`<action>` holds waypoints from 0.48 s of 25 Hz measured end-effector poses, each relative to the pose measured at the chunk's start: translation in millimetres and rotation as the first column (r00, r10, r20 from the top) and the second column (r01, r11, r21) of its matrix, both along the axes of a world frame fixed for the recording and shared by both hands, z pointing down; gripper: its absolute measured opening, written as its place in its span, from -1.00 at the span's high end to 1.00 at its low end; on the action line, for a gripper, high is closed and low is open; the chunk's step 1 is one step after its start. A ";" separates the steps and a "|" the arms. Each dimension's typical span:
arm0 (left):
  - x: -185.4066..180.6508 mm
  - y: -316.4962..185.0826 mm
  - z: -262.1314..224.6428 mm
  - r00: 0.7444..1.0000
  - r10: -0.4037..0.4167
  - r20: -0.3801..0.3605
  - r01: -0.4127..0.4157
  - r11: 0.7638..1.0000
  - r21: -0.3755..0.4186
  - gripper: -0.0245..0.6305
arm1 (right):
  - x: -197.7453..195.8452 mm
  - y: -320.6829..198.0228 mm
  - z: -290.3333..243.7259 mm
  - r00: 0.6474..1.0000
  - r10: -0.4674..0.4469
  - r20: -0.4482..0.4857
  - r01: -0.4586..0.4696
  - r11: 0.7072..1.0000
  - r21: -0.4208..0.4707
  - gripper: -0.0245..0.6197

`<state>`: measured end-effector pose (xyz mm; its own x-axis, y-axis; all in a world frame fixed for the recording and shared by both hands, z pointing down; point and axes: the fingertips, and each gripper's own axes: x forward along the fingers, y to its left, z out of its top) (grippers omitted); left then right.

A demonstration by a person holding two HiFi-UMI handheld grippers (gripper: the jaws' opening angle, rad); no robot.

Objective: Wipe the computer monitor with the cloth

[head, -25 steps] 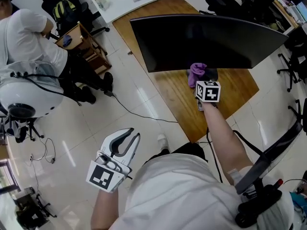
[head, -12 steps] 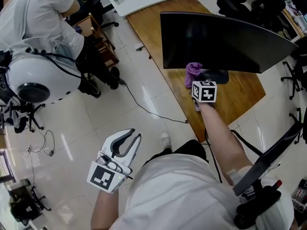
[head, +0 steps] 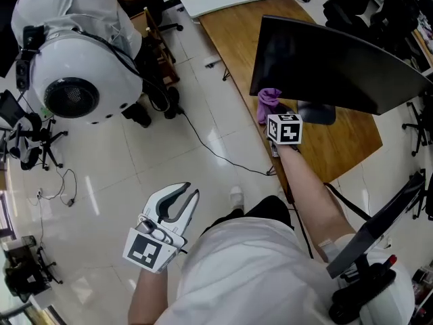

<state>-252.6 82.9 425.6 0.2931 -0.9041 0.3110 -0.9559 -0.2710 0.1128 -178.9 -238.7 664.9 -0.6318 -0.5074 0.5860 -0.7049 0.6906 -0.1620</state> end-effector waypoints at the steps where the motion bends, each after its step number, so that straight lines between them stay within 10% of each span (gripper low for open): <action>1: -2.0 1.7 0.3 1.000 -0.009 -0.001 0.009 1.000 -0.002 0.63 | -5.3 1.8 0.3 1.000 -0.011 -0.001 0.011 1.000 -0.002 0.71; 12: -12.1 6.3 2.8 0.999 -0.050 -0.015 0.050 0.999 0.012 0.63 | -40.6 12.7 -4.1 0.996 -0.090 -0.009 0.090 0.996 0.003 0.71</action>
